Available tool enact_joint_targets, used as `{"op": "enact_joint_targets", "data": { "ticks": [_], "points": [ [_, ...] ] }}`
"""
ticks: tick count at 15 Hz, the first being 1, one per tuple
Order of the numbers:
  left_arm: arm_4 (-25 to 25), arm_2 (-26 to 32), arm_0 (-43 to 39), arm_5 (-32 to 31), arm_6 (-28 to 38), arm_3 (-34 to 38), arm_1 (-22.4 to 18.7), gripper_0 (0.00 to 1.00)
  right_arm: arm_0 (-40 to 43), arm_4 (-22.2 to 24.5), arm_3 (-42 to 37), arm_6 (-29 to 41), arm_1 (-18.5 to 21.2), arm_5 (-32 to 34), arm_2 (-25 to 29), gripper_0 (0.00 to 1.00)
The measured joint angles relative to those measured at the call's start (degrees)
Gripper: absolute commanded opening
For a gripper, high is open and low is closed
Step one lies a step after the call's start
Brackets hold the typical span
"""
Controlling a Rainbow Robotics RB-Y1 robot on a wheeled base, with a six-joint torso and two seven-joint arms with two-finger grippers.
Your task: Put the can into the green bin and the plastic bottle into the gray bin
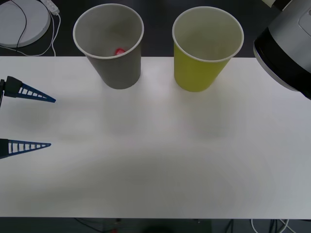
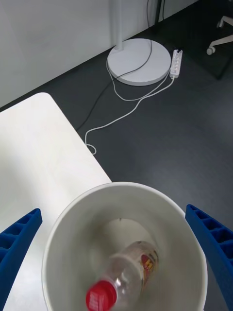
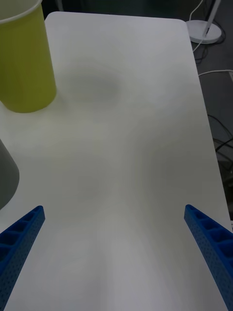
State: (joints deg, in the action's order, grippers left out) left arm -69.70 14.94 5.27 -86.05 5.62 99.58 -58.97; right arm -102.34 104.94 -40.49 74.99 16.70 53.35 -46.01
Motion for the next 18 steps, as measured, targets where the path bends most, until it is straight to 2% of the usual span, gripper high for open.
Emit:
{"op": "enact_joint_targets", "data": {
  "ticks": [8, 12, 15, 18],
  "points": [
    [0.0, 0.0, 0.0, 0.0, 0.0, 0.0, 0.0, 1.0, 0.0, -0.6, 0.2, -2.1, 0.6, 0.3, 0.0, 1.0],
    [0.0, 0.0, 0.0, 0.0, 0.0, 0.0, 0.0, 1.0, 1.0, -4.4, -2.7, -5.7, 4.4, 6.0, 1.5, 1.0],
    [0.0, 0.0, 0.0, 0.0, 0.0, 0.0, 0.0, 1.0, 5.3, -5.0, -11.6, -6.7, 9.4, 9.8, 4.2, 1.0],
    [0.0, 0.0, 0.0, 0.0, 0.0, 0.0, 0.0, 1.0, 10.8, -5.4, -24.0, -4.8, 15.6, 11.5, 5.7, 1.0]
  ]
}}
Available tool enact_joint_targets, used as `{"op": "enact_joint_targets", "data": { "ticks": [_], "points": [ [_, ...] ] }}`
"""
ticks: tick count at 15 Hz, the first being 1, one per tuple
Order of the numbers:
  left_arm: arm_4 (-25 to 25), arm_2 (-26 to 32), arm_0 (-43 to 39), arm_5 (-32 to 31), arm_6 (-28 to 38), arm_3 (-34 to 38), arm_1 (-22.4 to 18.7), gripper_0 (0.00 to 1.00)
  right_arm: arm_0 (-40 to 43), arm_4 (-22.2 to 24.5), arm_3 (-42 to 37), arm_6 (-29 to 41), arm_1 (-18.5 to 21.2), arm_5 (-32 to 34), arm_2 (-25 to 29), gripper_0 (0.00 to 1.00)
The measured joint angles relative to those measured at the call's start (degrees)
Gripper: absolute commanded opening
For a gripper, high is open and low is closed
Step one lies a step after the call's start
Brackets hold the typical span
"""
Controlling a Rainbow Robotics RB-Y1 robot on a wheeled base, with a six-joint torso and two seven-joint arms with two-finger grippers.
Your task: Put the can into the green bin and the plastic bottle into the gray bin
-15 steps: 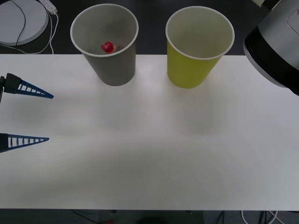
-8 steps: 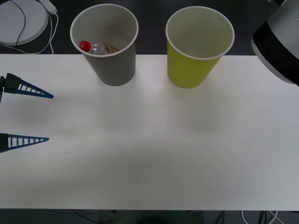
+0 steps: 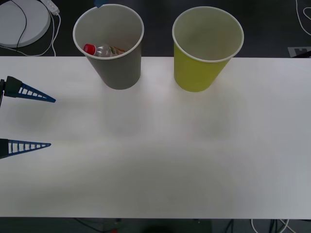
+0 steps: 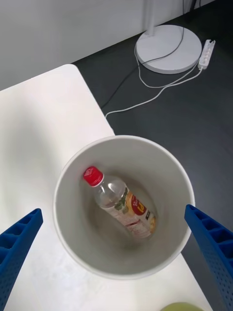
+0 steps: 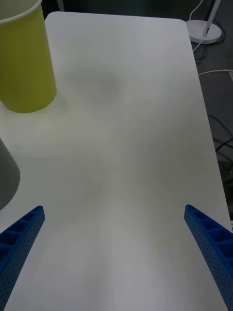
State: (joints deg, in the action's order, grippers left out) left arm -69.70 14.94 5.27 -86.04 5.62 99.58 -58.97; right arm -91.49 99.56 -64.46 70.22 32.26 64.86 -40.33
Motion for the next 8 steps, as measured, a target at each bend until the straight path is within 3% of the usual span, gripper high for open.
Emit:
{"op": "enact_joint_targets", "data": {
  "ticks": [8],
  "points": [
    [0.0, 0.0, 0.0, 0.0, 0.0, 0.0, 0.0, 1.0, 17.7, -1.3, -29.3, 1.1, 14.5, 0.0, 6.5, 1.0]
  ]
}}
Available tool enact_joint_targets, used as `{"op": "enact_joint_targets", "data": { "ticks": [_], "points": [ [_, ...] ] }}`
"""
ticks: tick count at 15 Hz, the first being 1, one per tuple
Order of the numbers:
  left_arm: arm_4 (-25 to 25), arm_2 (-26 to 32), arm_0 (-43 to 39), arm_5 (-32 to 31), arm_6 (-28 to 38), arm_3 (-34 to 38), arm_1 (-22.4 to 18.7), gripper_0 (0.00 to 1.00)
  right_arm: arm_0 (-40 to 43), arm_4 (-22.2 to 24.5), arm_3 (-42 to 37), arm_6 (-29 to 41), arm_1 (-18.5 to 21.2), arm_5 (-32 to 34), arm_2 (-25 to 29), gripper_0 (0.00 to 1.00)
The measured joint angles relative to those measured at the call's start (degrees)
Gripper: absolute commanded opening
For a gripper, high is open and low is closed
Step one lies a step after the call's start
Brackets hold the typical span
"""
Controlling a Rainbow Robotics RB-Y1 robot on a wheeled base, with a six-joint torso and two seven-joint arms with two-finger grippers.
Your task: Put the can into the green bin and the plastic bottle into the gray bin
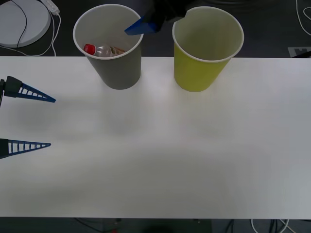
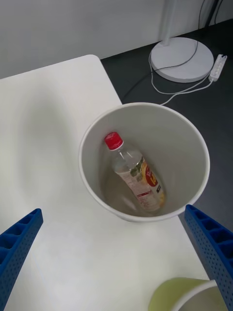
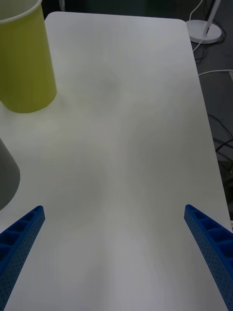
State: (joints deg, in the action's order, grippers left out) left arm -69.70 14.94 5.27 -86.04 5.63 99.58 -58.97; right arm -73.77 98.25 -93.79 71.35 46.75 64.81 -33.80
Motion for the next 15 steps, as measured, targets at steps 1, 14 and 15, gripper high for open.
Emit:
{"op": "enact_joint_targets", "data": {
  "ticks": [1, 14, 15],
  "points": [
    [0.0, 0.0, 0.0, 0.0, 0.0, 0.0, 0.0, 1.0, 3.1, -0.1, -3.8, 0.0, 2.0, -0.5, 1.4, 1.0],
    [0.0, 0.0, 0.0, 0.0, 0.0, 0.0, 0.0, 1.0, 45.1, -2.7, -29.8, -17.0, 16.2, -17.1, 20.7, 1.0],
    [0.0, 0.0, 0.0, 0.0, 0.0, 0.0, 0.0, 1.0, 47.6, -4.4, -30.3, -18.8, 16.7, -17.6, 22.2, 1.0]
  ]
}}
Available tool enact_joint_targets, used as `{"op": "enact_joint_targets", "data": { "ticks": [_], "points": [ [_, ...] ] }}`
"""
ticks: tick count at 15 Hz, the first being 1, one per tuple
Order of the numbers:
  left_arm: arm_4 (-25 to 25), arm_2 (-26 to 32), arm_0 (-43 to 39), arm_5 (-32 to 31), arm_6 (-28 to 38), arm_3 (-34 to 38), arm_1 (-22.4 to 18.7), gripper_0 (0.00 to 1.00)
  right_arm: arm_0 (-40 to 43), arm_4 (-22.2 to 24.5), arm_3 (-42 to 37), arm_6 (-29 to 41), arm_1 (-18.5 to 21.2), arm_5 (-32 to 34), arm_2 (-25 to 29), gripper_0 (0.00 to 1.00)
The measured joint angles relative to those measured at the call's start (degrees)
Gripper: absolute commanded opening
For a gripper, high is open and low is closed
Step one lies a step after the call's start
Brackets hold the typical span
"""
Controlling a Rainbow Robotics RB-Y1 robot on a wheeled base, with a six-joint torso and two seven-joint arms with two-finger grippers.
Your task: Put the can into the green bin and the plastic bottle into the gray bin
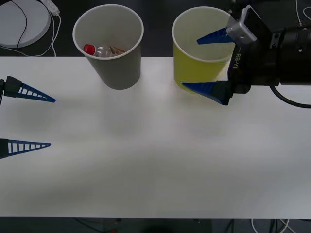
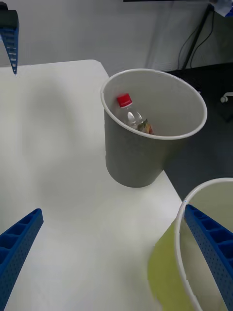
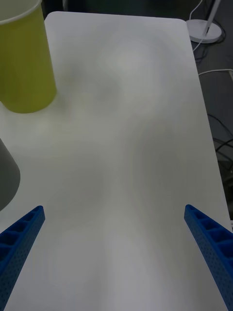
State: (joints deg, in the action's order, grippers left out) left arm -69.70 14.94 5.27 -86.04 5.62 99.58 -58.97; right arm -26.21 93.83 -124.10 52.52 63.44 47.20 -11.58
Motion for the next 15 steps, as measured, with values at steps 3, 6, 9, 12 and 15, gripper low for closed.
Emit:
{"op": "enact_joint_targets", "data": {
  "ticks": [3, 6, 9, 12, 15],
  "points": [
    [0.0, 0.0, 0.0, 0.0, 0.0, 0.0, 0.0, 1.0, 7.4, -9.8, -0.1, -9.1, 1.8, -1.5, 4.1, 1.0],
    [0.0, 0.0, 0.0, 0.0, 0.0, 0.0, 0.0, 1.0, 15.2, -19.2, 0.1, -19.6, 3.2, -1.7, 8.7, 1.0],
    [0.0, 0.0, 0.0, 0.0, 0.0, 0.0, 0.0, 1.0, 23.0, -26.9, 0.4, -30.2, 4.4, -1.6, 12.7, 1.0],
    [0.0, 0.0, 0.0, 0.0, 0.0, 0.0, 0.0, 1.0, 28.9, -31.6, 1.0, -38.0, 5.0, 0.2, 16.6, 1.0],
    [0.0, 0.0, 0.0, 0.0, 0.0, 0.0, 0.0, 1.0, 32.7, -35.5, 3.4, -44.8, 5.0, 5.7, 20.3, 1.0]
  ]
}}
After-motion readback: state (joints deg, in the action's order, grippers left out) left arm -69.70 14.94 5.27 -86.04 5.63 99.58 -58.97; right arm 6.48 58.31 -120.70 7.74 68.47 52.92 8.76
